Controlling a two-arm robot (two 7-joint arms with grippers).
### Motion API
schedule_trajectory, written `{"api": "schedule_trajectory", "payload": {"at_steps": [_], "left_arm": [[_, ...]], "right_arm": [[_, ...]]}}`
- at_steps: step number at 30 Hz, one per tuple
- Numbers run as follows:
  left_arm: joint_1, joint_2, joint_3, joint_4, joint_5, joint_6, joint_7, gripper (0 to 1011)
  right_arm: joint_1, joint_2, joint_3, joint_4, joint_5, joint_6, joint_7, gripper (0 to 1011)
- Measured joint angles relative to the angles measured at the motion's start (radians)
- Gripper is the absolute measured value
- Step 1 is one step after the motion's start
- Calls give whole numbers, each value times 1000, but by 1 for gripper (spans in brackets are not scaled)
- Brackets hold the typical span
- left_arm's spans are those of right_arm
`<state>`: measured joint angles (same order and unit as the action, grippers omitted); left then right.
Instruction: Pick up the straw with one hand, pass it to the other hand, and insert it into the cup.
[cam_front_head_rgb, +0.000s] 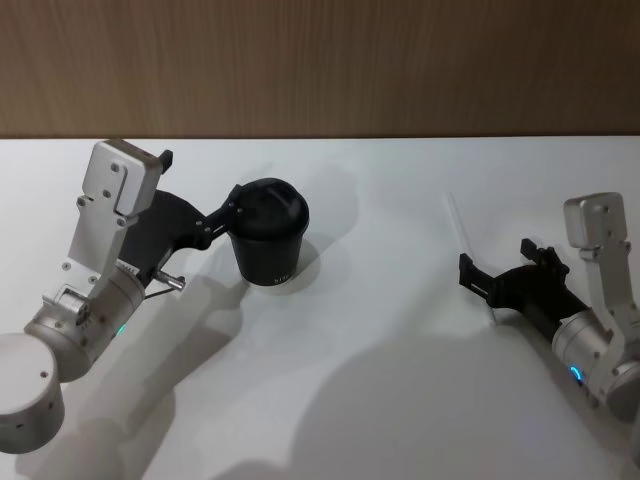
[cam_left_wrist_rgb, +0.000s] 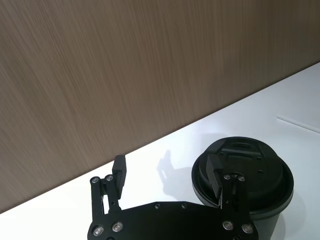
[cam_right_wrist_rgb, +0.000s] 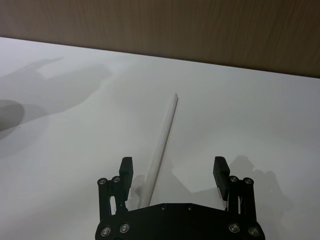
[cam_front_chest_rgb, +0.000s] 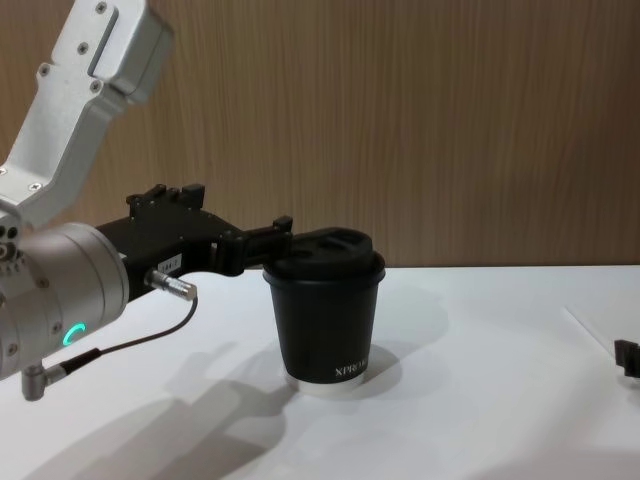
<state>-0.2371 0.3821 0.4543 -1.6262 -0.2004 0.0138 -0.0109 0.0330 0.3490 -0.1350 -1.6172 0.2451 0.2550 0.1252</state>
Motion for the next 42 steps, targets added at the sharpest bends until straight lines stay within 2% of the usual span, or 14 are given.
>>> {"api": "schedule_trajectory", "payload": {"at_steps": [25,31,36,37,42], "left_arm": [[0,0,0,0,0,0,0,1003],[0,0,0,0,0,0,0,1003],[0,0,0,0,0,0,0,1003],[0,0,0,0,0,0,0,1003],[0,0,0,0,0,0,0,1003]], "right_arm": [[-18,-3,15,-12,-13,31,19,993],[-26,-6,17,-19,-18,38,24,870],[-31,-8,18,-24,-21,43,26,707],[-32,-8,19,-24,-21,45,27,707],[-38,-10,19,-29,-24,49,32,533]]}}
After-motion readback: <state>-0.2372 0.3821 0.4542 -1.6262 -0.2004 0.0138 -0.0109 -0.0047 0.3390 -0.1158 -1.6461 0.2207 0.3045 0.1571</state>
